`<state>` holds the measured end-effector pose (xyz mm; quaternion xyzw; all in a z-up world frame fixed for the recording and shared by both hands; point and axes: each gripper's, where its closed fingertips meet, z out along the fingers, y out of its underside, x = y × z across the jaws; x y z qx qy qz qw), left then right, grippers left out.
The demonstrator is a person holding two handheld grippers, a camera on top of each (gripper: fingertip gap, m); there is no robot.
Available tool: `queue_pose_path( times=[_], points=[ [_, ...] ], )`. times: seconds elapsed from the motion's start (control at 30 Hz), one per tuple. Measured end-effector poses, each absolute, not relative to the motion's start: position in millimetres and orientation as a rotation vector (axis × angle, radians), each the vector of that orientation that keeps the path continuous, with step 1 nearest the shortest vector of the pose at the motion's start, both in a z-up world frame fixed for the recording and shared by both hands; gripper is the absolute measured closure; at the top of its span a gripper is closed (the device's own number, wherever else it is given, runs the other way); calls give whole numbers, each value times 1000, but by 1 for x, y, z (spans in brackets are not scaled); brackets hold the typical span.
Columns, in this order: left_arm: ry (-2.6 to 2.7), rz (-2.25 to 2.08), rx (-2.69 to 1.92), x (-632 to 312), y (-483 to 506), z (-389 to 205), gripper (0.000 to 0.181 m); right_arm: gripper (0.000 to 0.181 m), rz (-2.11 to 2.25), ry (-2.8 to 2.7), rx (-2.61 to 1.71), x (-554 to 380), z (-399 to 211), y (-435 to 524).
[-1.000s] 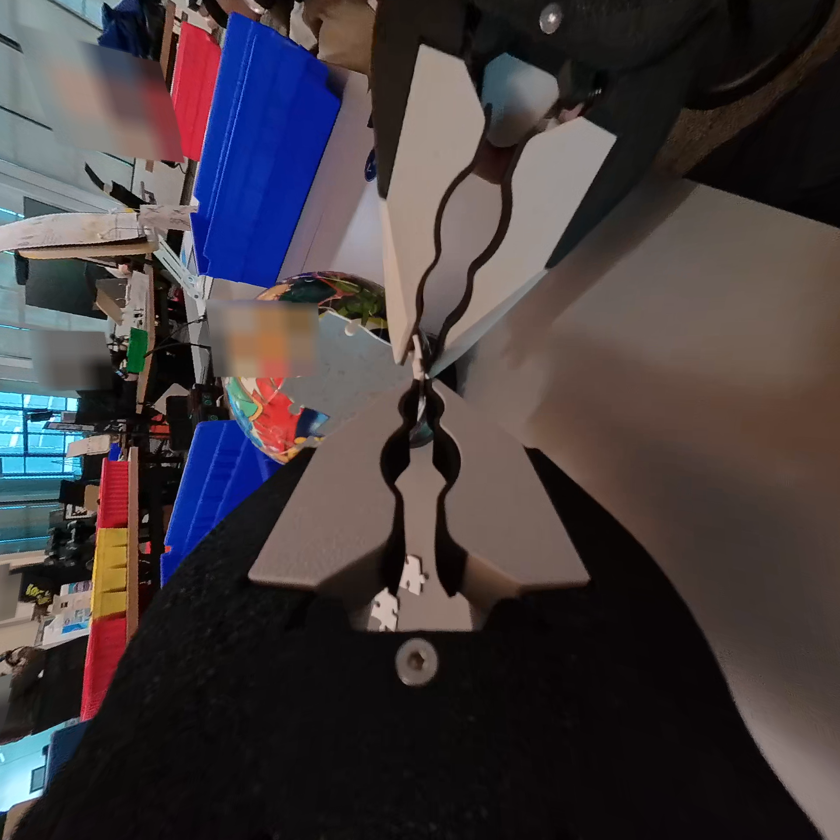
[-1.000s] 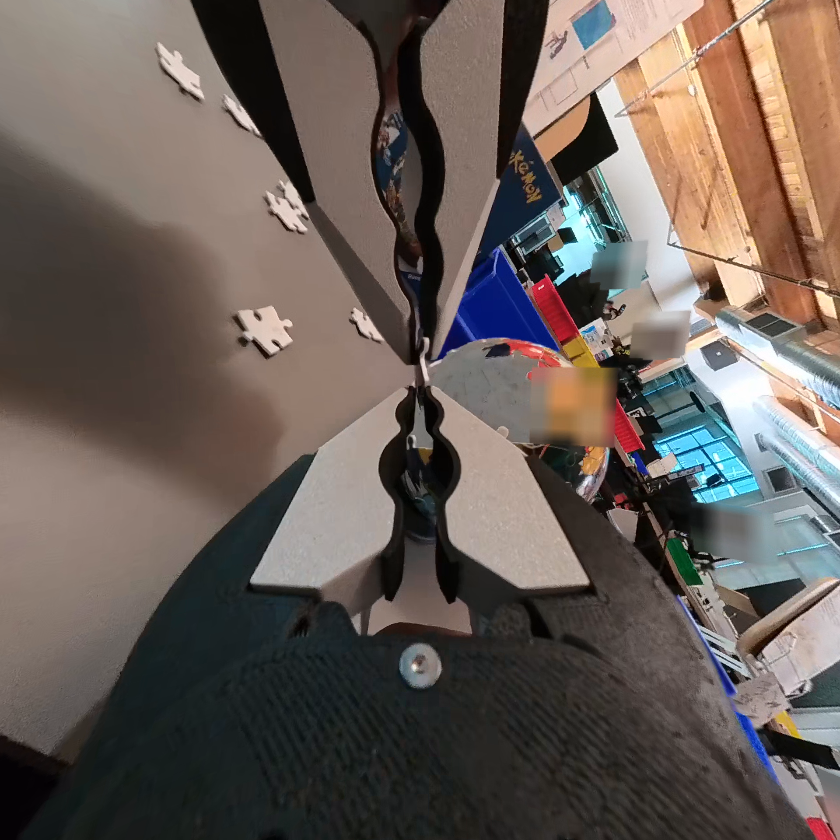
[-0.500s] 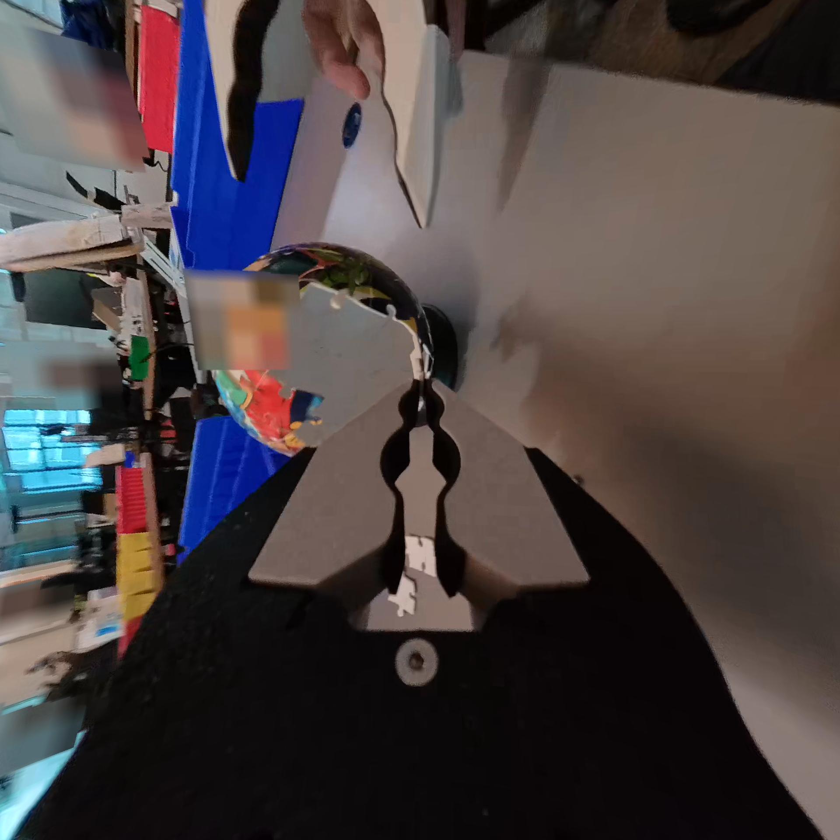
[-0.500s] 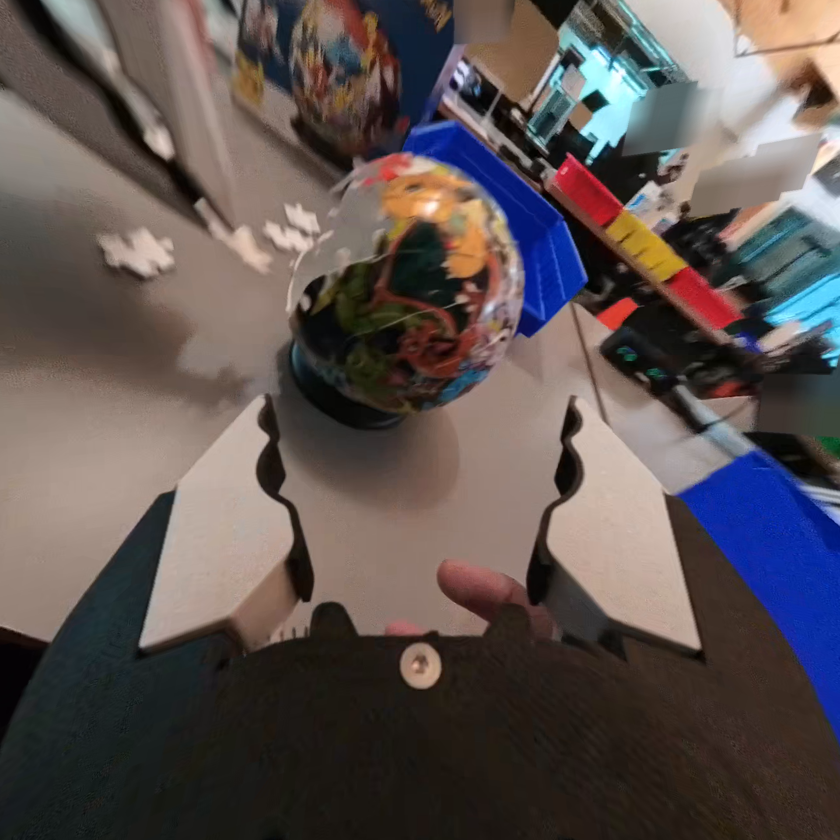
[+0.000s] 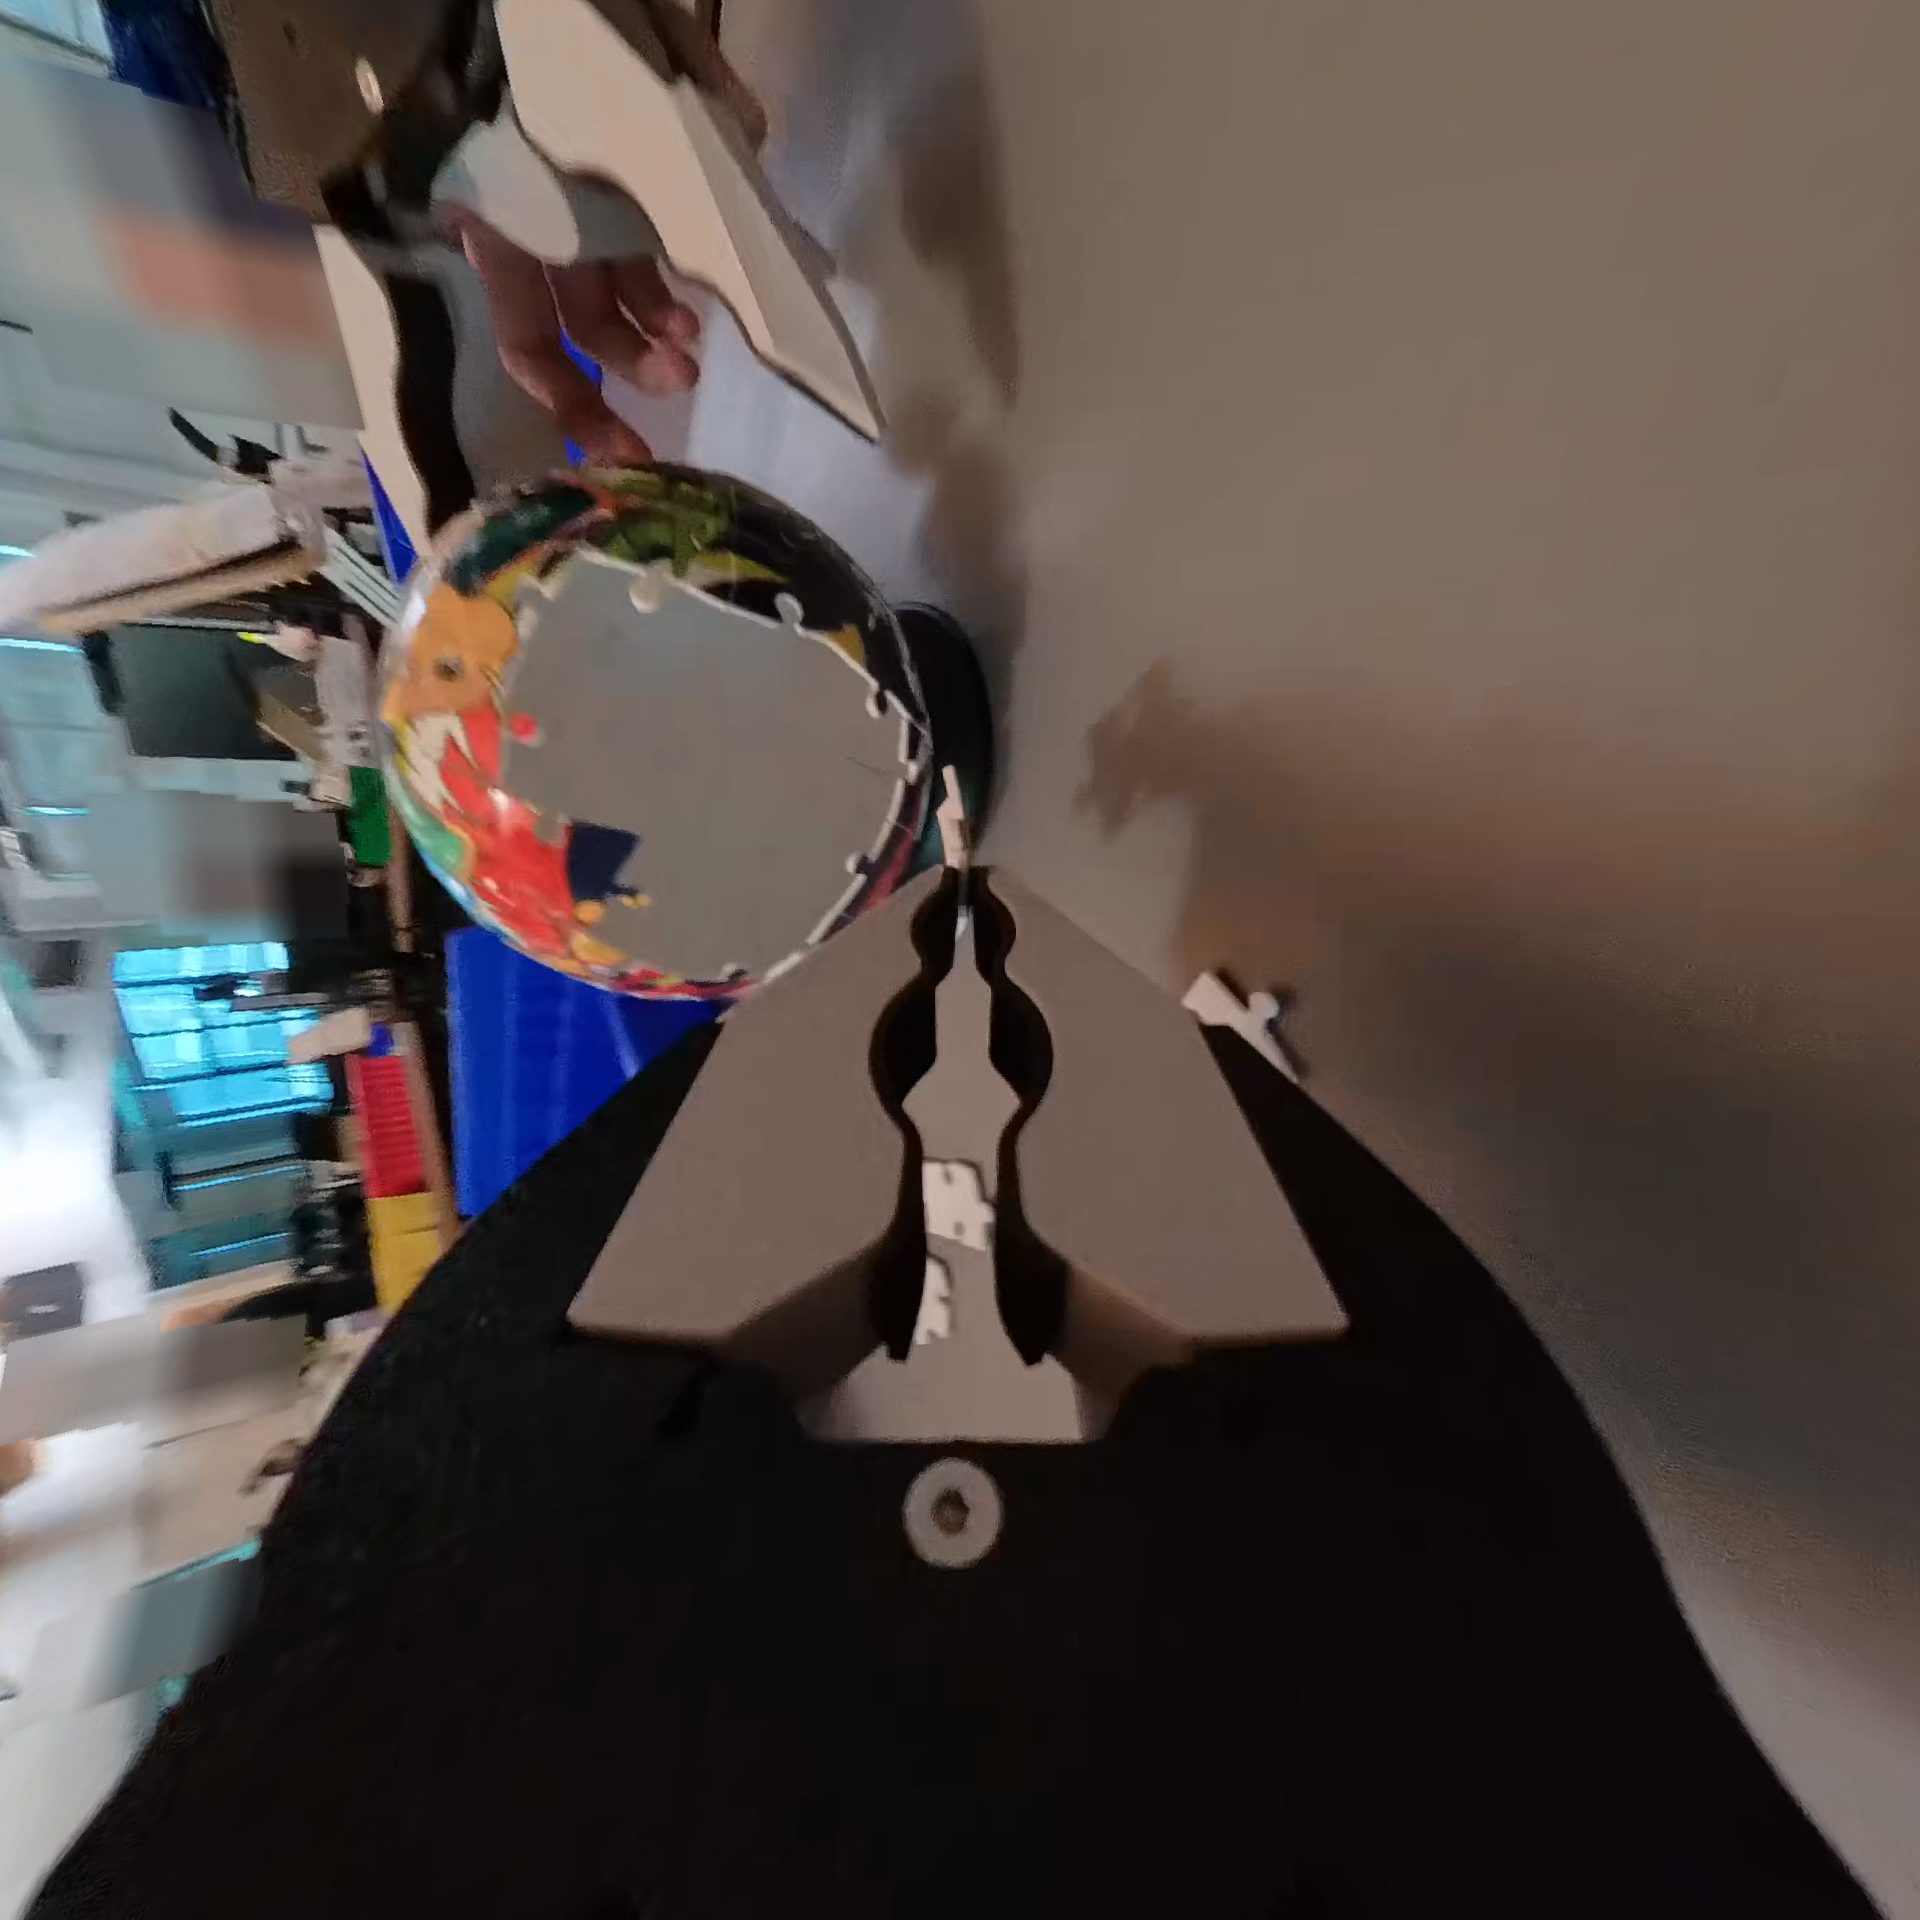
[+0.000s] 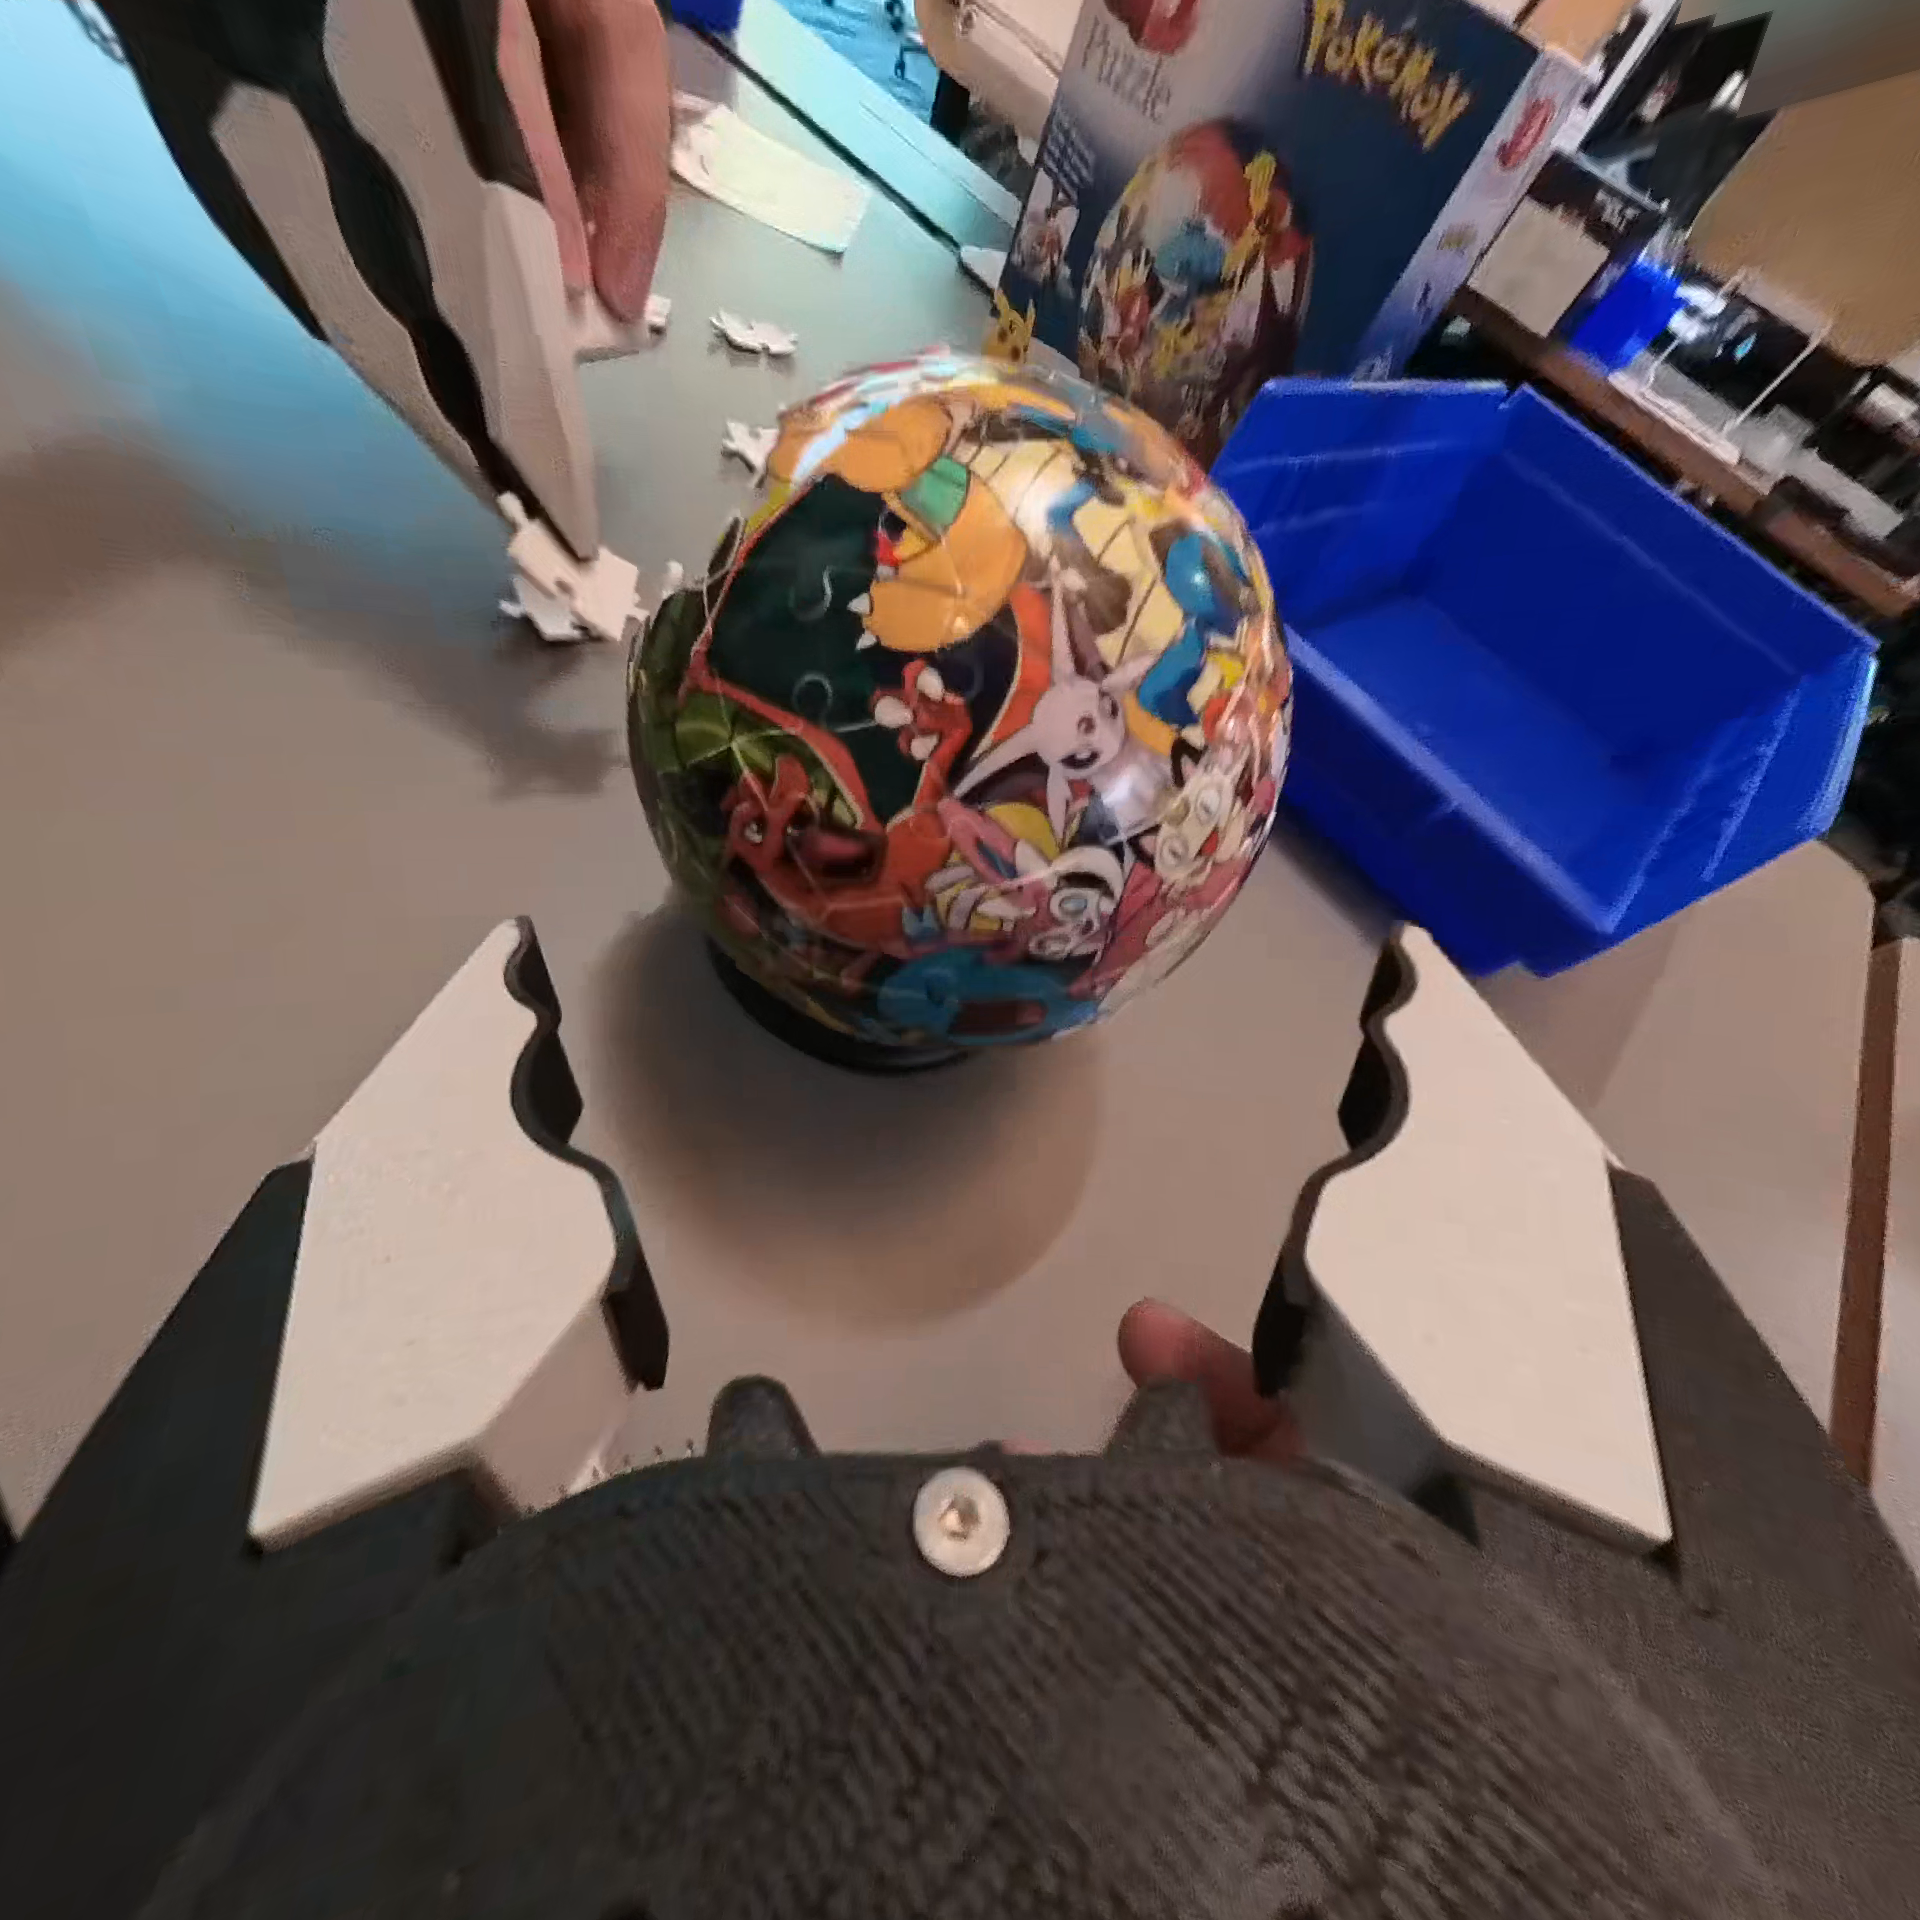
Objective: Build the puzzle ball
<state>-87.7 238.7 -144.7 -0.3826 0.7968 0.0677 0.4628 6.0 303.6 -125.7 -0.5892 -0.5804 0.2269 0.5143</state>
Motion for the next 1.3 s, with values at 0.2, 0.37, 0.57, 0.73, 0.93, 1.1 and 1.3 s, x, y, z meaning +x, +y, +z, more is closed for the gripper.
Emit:
queue_pose_path(
  times=[0.2,0.37,0.57,0.73,0.93,1.1,1.3],
  points=[
    [2017,329,-759,-74,238,-135,181,32,451,-1496,-1400,-1,-139,312],
    [2037,287,-784,-69,247,-136,181,33,286,-1529,-1396,-4,-140,319],
    [2104,81,-925,-58,249,-135,181,34,155,-1485,-1405,-5,-143,323],
    [2157,-211,-1068,-56,244,-128,181,51,81,-1407,-1513,12,-134,305],
    [2276,-421,-1274,-63,249,-131,181,75,116,-1141,-1392,5,-90,261],
    [2346,-487,-1343,-63,247,-138,181,76,191,-1050,-1561,11,-118,255],
    [2380,-438,-1386,-62,250,-144,181,80,281,-913,-1600,12,-119,260]
  ],
)
